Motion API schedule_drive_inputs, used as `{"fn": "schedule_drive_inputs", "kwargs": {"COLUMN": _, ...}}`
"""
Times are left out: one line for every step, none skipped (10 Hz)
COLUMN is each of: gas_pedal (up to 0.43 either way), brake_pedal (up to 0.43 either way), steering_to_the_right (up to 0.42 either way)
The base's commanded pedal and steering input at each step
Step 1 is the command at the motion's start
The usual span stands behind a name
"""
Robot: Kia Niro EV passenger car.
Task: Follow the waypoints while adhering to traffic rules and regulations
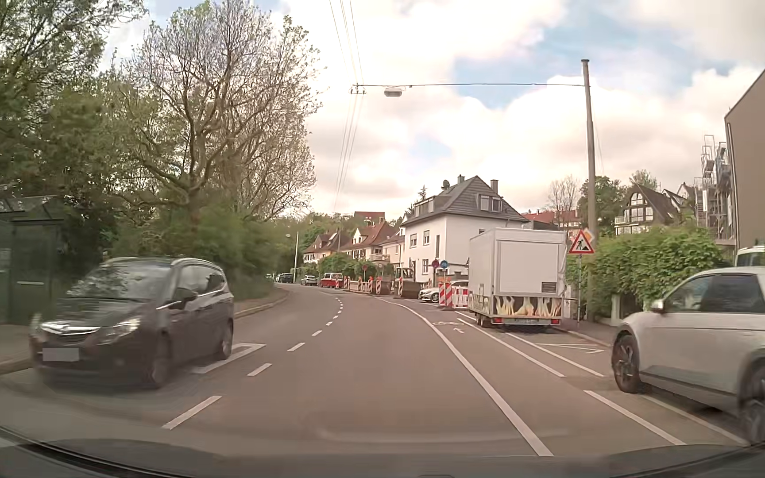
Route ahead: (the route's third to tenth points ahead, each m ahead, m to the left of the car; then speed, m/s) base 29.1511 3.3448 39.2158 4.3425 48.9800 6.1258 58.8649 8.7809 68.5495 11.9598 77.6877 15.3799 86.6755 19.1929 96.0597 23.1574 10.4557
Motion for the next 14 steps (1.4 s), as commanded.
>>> {"fn": "schedule_drive_inputs", "kwargs": {"gas_pedal": 0.067, "brake_pedal": 0.0, "steering_to_the_right": -0.009}}
{"fn": "schedule_drive_inputs", "kwargs": {"gas_pedal": 0.079, "brake_pedal": 0.0, "steering_to_the_right": -0.01}}
{"fn": "schedule_drive_inputs", "kwargs": {"gas_pedal": 0.079, "brake_pedal": 0.0, "steering_to_the_right": -0.011}}
{"fn": "schedule_drive_inputs", "kwargs": {"gas_pedal": 0.079, "brake_pedal": 0.0, "steering_to_the_right": -0.009}}
{"fn": "schedule_drive_inputs", "kwargs": {"gas_pedal": 0.079, "brake_pedal": 0.0, "steering_to_the_right": -0.009}}
{"fn": "schedule_drive_inputs", "kwargs": {"gas_pedal": 0.079, "brake_pedal": 0.0, "steering_to_the_right": -0.012}}
{"fn": "schedule_drive_inputs", "kwargs": {"gas_pedal": 0.079, "brake_pedal": 0.0, "steering_to_the_right": -0.009}}
{"fn": "schedule_drive_inputs", "kwargs": {"gas_pedal": 0.079, "brake_pedal": 0.0, "steering_to_the_right": -0.008}}
{"fn": "schedule_drive_inputs", "kwargs": {"gas_pedal": 0.079, "brake_pedal": 0.0, "steering_to_the_right": -0.008}}
{"fn": "schedule_drive_inputs", "kwargs": {"gas_pedal": 0.079, "brake_pedal": 0.0, "steering_to_the_right": -0.008}}
{"fn": "schedule_drive_inputs", "kwargs": {"gas_pedal": 0.079, "brake_pedal": 0.0, "steering_to_the_right": -0.013}}
{"fn": "schedule_drive_inputs", "kwargs": {"gas_pedal": 0.079, "brake_pedal": 0.0, "steering_to_the_right": -0.017}}
{"fn": "schedule_drive_inputs", "kwargs": {"gas_pedal": 0.079, "brake_pedal": 0.0, "steering_to_the_right": -0.017}}
{"fn": "schedule_drive_inputs", "kwargs": {"gas_pedal": 0.079, "brake_pedal": 0.0, "steering_to_the_right": -0.017}}
